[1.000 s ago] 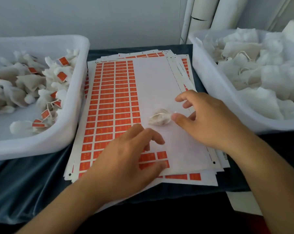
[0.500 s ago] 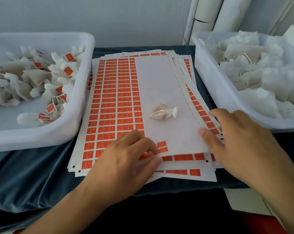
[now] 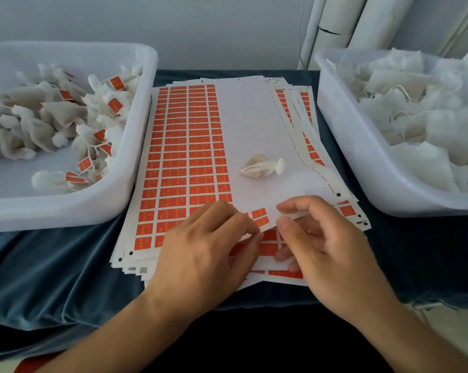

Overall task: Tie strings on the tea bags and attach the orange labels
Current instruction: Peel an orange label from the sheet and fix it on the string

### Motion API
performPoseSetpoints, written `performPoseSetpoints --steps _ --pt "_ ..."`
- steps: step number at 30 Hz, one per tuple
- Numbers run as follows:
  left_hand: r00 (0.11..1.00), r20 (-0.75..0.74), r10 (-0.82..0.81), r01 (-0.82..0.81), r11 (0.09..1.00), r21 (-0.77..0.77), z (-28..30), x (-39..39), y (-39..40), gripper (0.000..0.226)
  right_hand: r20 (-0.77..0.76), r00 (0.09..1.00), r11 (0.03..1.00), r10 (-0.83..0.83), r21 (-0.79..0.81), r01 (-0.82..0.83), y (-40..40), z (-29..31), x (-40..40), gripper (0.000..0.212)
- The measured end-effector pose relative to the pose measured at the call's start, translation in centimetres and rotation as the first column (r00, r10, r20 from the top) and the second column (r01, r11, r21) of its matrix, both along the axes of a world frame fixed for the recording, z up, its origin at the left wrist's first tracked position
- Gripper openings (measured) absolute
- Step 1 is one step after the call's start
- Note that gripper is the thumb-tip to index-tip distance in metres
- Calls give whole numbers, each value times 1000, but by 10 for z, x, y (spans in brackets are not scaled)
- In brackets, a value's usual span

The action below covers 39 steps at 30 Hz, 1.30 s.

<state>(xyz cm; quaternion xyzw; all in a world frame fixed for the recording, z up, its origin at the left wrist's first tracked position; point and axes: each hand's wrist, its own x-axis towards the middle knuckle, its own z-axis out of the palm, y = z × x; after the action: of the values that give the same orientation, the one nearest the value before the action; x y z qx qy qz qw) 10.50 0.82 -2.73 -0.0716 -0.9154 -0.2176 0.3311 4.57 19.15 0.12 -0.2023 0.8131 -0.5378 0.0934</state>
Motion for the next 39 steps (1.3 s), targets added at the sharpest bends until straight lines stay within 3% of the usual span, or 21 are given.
performPoseSetpoints --steps 3,8,11,15,22,33,39 --pt "996 92 -10 7 999 33 -1 1 0 14 63 998 995 -25 -94 31 -4 -8 -3 20" --pt "948 317 34 -98 977 190 8 -4 1 42 52 997 997 -51 -59 54 -8 -14 -17 10" --pt "941 338 34 -104 976 190 12 -8 2 46 26 997 994 -77 -70 79 -10 -14 -19 15" --pt "926 377 23 -89 983 159 15 -8 4 38 19 999 994 -45 -94 47 -8 -15 -16 17" --pt "927 373 30 -125 964 233 17 -6 6 17 -47 999 993 10 -118 -15 -7 -16 -8 15" --pt "854 500 -144 -93 903 420 23 -8 1 15 -90 995 994 31 -105 -41 2 -17 -8 11" --pt "848 500 -177 -90 881 465 25 -9 2 33 -112 993 996 31 -85 -41 3 -19 -7 14"
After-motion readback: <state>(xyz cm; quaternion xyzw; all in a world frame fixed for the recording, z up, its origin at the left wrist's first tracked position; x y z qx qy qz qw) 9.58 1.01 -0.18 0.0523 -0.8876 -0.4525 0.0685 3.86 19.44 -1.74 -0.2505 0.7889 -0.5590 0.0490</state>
